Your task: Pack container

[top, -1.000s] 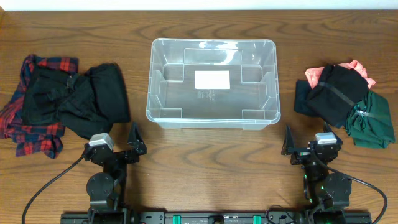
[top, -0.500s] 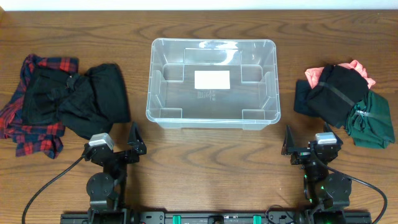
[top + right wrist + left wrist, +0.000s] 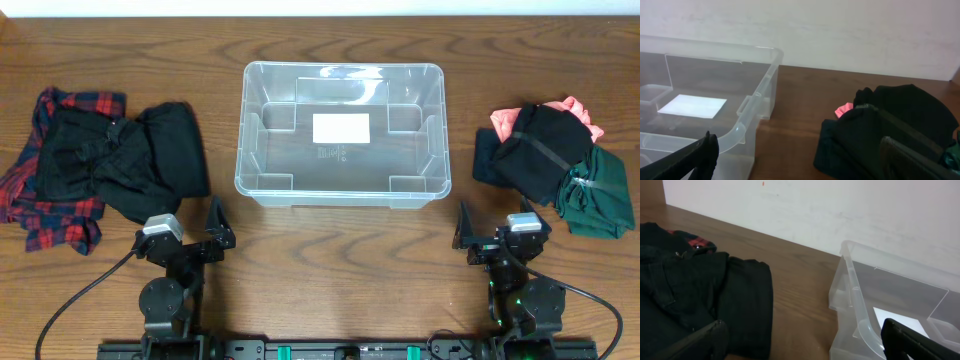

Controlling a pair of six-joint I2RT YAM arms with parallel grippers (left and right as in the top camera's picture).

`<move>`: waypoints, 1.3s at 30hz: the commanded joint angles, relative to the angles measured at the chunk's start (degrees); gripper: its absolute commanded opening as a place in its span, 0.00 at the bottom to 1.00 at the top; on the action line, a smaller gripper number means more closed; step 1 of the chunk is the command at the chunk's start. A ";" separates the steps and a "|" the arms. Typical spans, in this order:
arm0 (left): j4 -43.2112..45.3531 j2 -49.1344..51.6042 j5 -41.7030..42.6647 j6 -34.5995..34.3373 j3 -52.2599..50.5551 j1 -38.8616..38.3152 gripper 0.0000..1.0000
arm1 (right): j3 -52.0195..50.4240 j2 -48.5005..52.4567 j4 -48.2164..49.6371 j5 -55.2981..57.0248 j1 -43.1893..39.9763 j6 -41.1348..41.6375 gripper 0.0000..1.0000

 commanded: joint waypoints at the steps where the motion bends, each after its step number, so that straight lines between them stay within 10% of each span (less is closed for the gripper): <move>1: -1.86 -0.37 -0.68 0.55 -1.25 -0.13 0.98 | -0.20 -0.35 -0.17 -0.02 -0.48 0.17 0.99; 29: -1.86 0.94 -0.31 -2.21 2.99 0.17 0.98 | -0.20 -0.35 -0.17 -0.02 -0.48 0.17 0.99; 39: -21.57 32.39 -0.48 -3.32 34.77 7.82 0.98 | -0.20 -0.35 -0.17 -0.02 -0.48 0.17 0.99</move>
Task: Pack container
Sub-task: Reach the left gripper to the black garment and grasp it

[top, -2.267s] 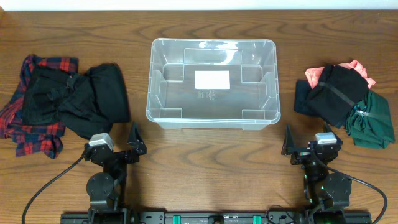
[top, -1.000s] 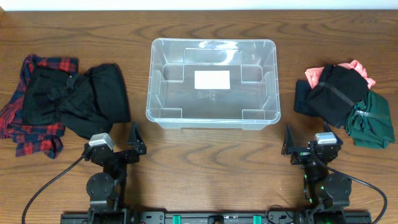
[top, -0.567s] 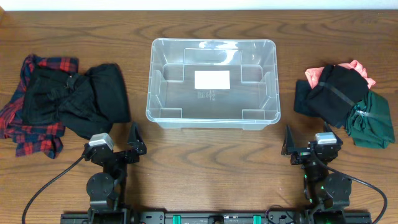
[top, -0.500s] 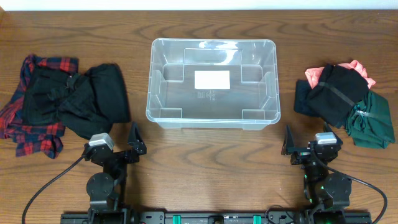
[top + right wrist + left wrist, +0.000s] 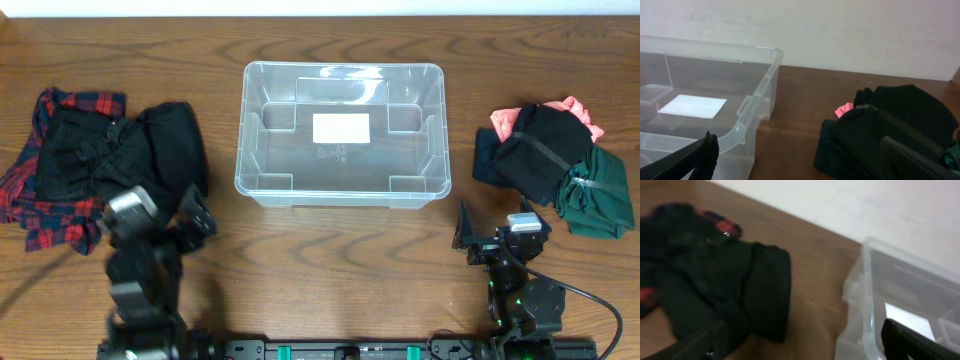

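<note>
A clear plastic container point(image 5: 340, 135) with a white label on its floor stands empty at mid-table. To its left lies a pile of black clothing point(image 5: 120, 160) on a red plaid garment point(image 5: 60, 215). My left gripper point(image 5: 172, 212) stands open at the pile's near right edge; in the left wrist view the black clothing point(image 5: 720, 290) fills the left side and the container point(image 5: 890, 300) the right. My right gripper point(image 5: 488, 235) is open, low near the front edge, between the container point(image 5: 715, 100) and a right pile of black clothing point(image 5: 890, 125).
The right pile point(image 5: 550, 160) also holds a pink piece point(image 5: 575, 108), a dark green piece point(image 5: 600, 195) and a navy piece point(image 5: 485, 160). A white wall point(image 5: 800, 30) runs behind the table. Bare wood point(image 5: 340, 260) lies in front of the container.
My left arm has moved left and away from the front edge, to the edge of the black clothing pile. Both grippers remain open. The right arm has not moved.
</note>
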Controlling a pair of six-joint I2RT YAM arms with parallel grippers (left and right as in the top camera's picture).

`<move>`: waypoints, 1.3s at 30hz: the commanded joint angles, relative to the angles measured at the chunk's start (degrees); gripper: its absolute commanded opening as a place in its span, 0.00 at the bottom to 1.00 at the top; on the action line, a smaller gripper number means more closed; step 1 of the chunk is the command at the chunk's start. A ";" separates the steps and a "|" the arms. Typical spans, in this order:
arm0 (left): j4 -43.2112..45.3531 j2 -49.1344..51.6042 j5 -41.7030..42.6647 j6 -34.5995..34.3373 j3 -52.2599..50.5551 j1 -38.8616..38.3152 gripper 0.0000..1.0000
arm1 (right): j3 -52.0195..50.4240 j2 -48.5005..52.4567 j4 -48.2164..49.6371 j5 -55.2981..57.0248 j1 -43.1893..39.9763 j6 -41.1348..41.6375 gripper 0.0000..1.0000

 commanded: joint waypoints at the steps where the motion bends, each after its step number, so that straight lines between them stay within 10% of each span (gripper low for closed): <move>1: -7.43 13.07 -0.37 -0.46 13.44 2.84 0.98 | -0.20 -0.33 -0.13 -0.02 -0.48 0.20 0.99; 11: -29.86 46.38 0.46 0.24 43.54 4.15 0.98 | -0.20 -0.33 -0.13 -0.02 -0.48 0.20 0.99; 39: -8.07 77.09 -11.28 6.91 43.56 -2.71 0.98 | -0.20 -0.33 -0.13 0.00 -0.48 0.20 0.99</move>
